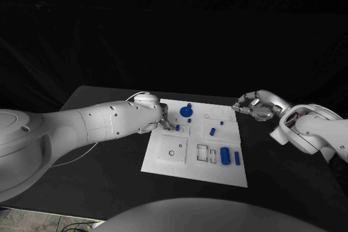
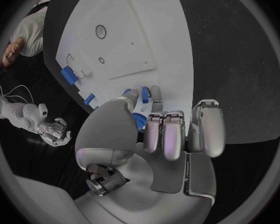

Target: Assemble the parts on the task board

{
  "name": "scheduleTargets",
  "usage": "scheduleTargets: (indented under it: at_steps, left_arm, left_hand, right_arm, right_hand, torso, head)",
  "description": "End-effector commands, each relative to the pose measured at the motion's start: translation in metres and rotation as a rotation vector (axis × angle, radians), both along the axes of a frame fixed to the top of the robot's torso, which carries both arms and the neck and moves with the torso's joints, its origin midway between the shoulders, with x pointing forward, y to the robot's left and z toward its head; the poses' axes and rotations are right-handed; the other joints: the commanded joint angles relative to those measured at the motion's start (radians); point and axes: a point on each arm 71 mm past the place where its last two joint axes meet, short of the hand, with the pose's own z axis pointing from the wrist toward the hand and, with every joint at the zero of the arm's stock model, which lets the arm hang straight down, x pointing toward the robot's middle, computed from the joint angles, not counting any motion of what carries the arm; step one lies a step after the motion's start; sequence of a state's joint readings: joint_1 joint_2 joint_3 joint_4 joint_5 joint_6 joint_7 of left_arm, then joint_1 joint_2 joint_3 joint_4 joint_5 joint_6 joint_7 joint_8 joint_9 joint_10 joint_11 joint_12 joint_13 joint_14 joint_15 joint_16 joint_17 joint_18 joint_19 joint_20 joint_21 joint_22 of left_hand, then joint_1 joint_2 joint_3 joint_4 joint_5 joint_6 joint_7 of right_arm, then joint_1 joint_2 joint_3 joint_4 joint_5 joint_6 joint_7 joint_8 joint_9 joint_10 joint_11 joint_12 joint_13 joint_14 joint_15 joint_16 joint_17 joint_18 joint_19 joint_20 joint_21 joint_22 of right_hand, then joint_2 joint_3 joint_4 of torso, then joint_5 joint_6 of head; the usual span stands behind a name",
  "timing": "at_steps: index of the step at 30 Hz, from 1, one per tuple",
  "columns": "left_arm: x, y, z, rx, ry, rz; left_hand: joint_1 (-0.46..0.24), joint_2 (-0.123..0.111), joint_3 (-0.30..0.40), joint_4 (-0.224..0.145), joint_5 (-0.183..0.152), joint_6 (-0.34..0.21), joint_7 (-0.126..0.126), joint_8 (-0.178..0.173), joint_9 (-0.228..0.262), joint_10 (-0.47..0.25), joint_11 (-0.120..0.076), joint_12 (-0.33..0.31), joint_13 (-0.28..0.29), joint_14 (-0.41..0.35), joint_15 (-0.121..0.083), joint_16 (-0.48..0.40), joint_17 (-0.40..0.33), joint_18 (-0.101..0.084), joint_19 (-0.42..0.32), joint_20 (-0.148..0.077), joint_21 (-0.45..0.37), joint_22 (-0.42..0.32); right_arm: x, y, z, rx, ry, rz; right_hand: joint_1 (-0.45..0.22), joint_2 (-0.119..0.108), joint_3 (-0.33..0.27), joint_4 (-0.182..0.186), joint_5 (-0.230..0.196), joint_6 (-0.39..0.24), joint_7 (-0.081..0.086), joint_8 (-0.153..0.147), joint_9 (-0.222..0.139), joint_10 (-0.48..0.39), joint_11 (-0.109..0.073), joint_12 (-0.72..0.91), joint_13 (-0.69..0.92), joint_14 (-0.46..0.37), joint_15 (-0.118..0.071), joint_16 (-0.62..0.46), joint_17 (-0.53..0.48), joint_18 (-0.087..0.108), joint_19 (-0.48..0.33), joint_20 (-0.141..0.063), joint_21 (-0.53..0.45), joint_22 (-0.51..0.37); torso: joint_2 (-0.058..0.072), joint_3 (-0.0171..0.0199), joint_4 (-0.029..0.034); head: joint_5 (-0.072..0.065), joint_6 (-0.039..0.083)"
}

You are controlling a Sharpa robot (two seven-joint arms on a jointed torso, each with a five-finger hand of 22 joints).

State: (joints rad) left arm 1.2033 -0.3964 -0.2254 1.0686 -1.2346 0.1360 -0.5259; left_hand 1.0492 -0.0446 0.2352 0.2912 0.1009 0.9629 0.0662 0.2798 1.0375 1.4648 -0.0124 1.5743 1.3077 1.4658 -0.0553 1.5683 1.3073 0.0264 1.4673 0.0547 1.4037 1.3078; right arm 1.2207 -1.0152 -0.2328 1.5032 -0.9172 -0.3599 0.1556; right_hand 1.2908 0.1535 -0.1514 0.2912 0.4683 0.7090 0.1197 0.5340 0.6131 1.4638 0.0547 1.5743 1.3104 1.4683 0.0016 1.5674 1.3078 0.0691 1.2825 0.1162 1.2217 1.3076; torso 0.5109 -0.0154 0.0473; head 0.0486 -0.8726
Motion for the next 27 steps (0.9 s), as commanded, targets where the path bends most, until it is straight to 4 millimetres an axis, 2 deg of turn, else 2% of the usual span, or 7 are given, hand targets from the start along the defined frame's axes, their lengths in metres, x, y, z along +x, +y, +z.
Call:
scheduleTargets:
  at_steps: [1, 10, 14, 18, 21, 24, 27]
  left_arm:
    - [-0.0018, 0.0004, -0.0033, -0.001, 0.016, -0.011]
    - [-0.0014, 0.0022, -0.003, -0.038, 0.017, 0.003]
    - [-0.0009, 0.0034, -0.0031, -0.048, 0.019, 0.01]
    - [-0.0007, 0.0044, -0.0031, -0.053, 0.02, 0.013]
    - [-0.0007, 0.0052, -0.0029, -0.057, 0.019, 0.014]
    - [-0.0008, 0.0064, -0.0027, -0.061, 0.017, 0.015]
    - [-0.0008, 0.0077, -0.0022, -0.066, 0.012, 0.017]
  left_hand:
    - [-0.029, 0.003, -0.02, 0.001, -0.016, -0.018, 0.002, -0.011, -0.01, 0.106, 0.01, -0.004, 0.263, 0.105, 0.008, 0.003, 0.263, 0.015, 0.001, 0.008, -0.005, 0.208]
    - [-0.059, 0.004, -0.049, 0.001, -0.012, -0.045, 0.009, -0.022, -0.013, 0.106, 0.014, -0.004, 0.263, 0.105, 0.011, 0.003, 0.263, 0.016, -0.001, 0.012, -0.007, 0.207]
    - [-0.069, 0.013, -0.057, 0.002, 0.002, -0.046, 0.01, -0.021, -0.013, 0.106, 0.018, -0.004, 0.263, 0.105, 0.014, 0.003, 0.263, 0.016, -0.002, 0.014, -0.009, 0.207]
    - [-0.068, 0.025, -0.063, 0.001, 0.049, -0.044, 0.01, -0.02, -0.015, 0.106, 0.02, -0.004, 0.263, 0.105, 0.017, 0.003, 0.263, 0.017, -0.004, 0.017, -0.012, 0.206]
    - [-0.049, 0.035, -0.057, 0.0, 0.114, -0.044, 0.01, -0.02, -0.017, 0.106, 0.02, -0.004, 0.263, 0.105, 0.018, 0.003, 0.263, 0.017, -0.005, 0.019, -0.014, 0.205]
    - [-0.042, 0.038, -0.051, 0.001, 0.136, -0.043, 0.009, -0.02, -0.019, 0.106, 0.02, -0.004, 0.263, 0.105, 0.018, 0.003, 0.263, 0.017, -0.006, 0.019, -0.014, 0.205]
    - [-0.046, 0.041, -0.049, 0.003, 0.144, -0.043, 0.01, -0.02, -0.02, 0.106, 0.02, -0.004, 0.263, 0.105, 0.018, 0.003, 0.263, 0.018, -0.006, 0.02, -0.015, 0.205]
  right_arm:
    - [-0.0004, 0.0006, -0.0001, 0.0, -0.003, 0.009]
    - [-0.0003, 0.0003, -0.0003, -0.001, -0.002, 0.008]
    - [-0.0003, 0.0002, -0.0004, -0.001, -0.001, 0.008]
    - [-0.0003, 0.0002, -0.0005, -0.001, 0.0, 0.008]
    - [-0.0003, 0.0004, -0.0006, -0.002, 0.001, 0.009]
    - [-0.0003, 0.0006, -0.0006, -0.002, 0.002, 0.009]
    - [-0.0002, 0.0005, -0.0007, -0.002, 0.003, 0.009]
  right_hand:
    - [0.008, 0.003, 0.003, -0.004, 0.004, -0.001, 0.0, -0.004, -0.001, 0.107, -0.002, -0.003, 0.26, 0.103, 0.004, 0.003, 0.263, 0.02, -0.005, 0.002, -0.005, 0.145]
    - [0.009, 0.003, 0.003, -0.004, 0.004, -0.001, 0.0, -0.004, -0.001, 0.107, -0.002, -0.003, 0.26, 0.103, 0.004, 0.003, 0.263, 0.02, -0.004, 0.002, -0.004, 0.146]
    - [0.009, 0.003, 0.003, -0.004, 0.004, -0.001, 0.0, -0.004, -0.001, 0.107, -0.002, -0.003, 0.26, 0.103, 0.004, 0.003, 0.263, 0.02, -0.004, 0.002, -0.004, 0.146]
    - [0.009, 0.003, 0.003, -0.004, 0.004, -0.001, 0.0, -0.004, -0.001, 0.107, -0.002, -0.003, 0.26, 0.103, 0.004, 0.003, 0.263, 0.02, -0.004, 0.002, -0.004, 0.146]
    - [0.009, 0.003, 0.003, -0.004, 0.004, -0.001, 0.0, -0.004, -0.001, 0.107, -0.002, -0.003, 0.26, 0.103, 0.004, 0.003, 0.263, 0.02, -0.004, 0.002, -0.004, 0.146]
    - [0.009, 0.003, 0.003, -0.004, 0.004, -0.001, 0.0, -0.004, -0.001, 0.107, -0.002, -0.003, 0.26, 0.103, 0.004, 0.003, 0.263, 0.02, -0.004, 0.002, -0.004, 0.146]
    - [0.009, 0.003, 0.003, -0.004, 0.004, -0.001, 0.0, -0.004, -0.001, 0.107, -0.002, -0.003, 0.26, 0.103, 0.004, 0.003, 0.263, 0.02, -0.004, 0.002, -0.004, 0.146]
  torso:
    - [0.0, 0.0001, 0.0001]
    - [0.0, -0.0005, 0.0004]
    - [-0.001, -0.0001, 0.0006]
    - [0.0, -0.0003, 0.0011]
    - [-0.001, -0.0003, 0.001]
    - [-0.001, -0.0002, 0.0013]
    - [-0.002, -0.0006, 0.0011]
  head:
    - [-0.001, 0.0]
    - [-0.002, 0.0]
    - [-0.002, 0.0]
    - [-0.001, 0.0]
    - [-0.001, 0.0]
    - [-0.002, 0.0]
    - [-0.002, 0.0]
